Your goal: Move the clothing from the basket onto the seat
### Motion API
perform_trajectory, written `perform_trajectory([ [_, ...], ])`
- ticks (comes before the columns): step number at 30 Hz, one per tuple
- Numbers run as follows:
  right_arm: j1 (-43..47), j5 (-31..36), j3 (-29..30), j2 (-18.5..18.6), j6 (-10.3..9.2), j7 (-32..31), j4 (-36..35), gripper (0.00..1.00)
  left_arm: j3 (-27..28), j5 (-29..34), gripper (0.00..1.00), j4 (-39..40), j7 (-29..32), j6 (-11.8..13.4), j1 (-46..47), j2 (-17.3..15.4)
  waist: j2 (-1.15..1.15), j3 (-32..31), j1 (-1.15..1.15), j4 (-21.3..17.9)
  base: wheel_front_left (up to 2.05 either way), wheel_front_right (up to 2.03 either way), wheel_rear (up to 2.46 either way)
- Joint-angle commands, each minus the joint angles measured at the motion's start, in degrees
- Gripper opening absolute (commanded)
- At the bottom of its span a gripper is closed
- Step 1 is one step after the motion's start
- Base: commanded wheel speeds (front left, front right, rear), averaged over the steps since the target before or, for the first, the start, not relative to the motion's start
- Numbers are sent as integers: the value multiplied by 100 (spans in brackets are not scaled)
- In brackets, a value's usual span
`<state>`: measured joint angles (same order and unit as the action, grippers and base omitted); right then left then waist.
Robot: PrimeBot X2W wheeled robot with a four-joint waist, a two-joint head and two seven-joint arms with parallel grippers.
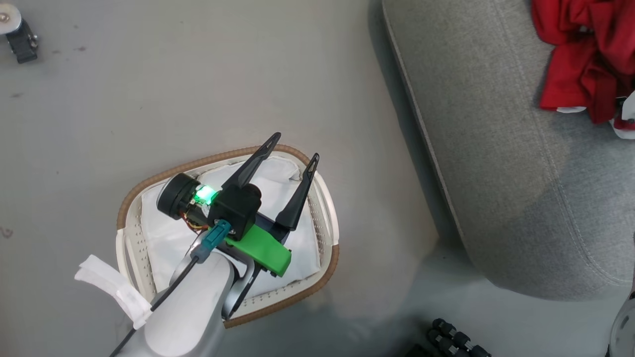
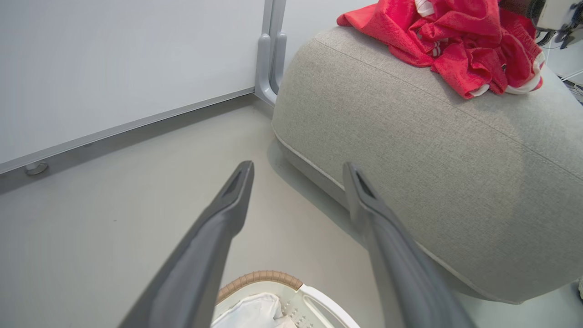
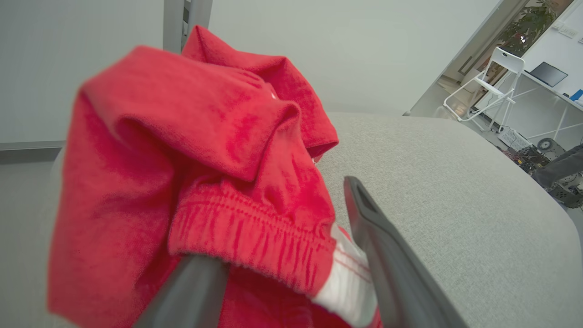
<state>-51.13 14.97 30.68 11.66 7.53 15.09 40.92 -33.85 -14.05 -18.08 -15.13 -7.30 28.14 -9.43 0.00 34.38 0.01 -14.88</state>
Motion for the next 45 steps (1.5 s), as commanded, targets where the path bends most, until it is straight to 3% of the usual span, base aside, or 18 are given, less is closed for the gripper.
perform_trajectory([
  [1,156,-70,-70,-17,-8,12,-65,100,-9,-41,100,-4,-2,4,-70,-17,0,-108,-1,-100,0,0,0],
  [11,1023,-437,-731,-287,-8,11,-454,100,-34,-219,100,-111,-2,-9,-198,82,0,-613,-1,-361,0,0,0],
  [22,1664,-643,-1280,-251,-8,12,-773,100,337,-439,100,-91,-2,51,-402,338,0,-1241,-1,-330,0,0,0],
  [33,1762,-745,-1619,-98,-8,12,-1009,100,973,-592,100,49,-1,91,-753,546,0,-1815,-1,165,0,0,0],
  [45,1829,-994,-2254,-348,-8,11,-1262,100,2093,-510,100,-36,-2,293,-1256,622,0,-2413,-1,965,0,0,0],
])
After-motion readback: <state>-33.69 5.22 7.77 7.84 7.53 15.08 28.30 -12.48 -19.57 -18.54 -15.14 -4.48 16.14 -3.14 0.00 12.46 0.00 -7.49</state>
